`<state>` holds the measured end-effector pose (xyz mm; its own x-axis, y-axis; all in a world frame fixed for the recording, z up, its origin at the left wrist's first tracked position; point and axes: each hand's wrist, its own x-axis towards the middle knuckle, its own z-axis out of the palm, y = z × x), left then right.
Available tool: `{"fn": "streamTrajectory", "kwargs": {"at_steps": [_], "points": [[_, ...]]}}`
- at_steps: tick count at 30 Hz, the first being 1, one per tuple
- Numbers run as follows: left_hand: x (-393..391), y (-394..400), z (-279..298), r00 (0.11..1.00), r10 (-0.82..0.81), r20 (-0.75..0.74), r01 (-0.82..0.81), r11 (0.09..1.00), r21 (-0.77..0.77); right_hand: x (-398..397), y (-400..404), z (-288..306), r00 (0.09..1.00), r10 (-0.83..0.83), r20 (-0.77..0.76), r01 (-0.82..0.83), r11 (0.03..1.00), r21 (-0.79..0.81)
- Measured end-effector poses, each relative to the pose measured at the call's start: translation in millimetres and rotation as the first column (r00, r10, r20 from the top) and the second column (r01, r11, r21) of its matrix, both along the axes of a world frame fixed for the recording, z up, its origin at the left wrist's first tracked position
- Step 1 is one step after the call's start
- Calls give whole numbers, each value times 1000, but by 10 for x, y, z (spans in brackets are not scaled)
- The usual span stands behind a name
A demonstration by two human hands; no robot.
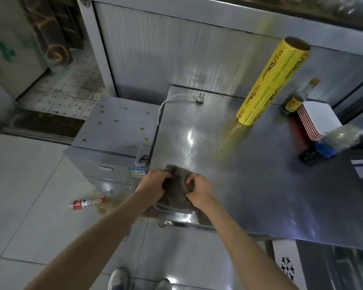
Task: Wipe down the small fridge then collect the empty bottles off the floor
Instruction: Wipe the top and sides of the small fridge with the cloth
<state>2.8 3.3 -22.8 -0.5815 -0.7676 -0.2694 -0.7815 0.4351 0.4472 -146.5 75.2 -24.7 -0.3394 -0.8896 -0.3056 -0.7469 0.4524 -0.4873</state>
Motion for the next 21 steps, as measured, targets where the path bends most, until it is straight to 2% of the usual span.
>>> {"fn": "streamTrajectory", "kwargs": {"at_steps": [9, 15, 21], "points": [[249, -169, 97, 994, 97, -42, -100, 993, -58, 186, -323, 172, 998, 62, 6, -61, 993, -99], [625, -594, 210, 992, 126, -16, -127, 988, -88, 538, -754, 267, 996, 87, 20, -84, 991, -105], [1107, -1185, 196, 995, 92, -35, -93, 995, -45, 1038, -1251, 226, 996, 81, 44, -76, 993, -91]]}}
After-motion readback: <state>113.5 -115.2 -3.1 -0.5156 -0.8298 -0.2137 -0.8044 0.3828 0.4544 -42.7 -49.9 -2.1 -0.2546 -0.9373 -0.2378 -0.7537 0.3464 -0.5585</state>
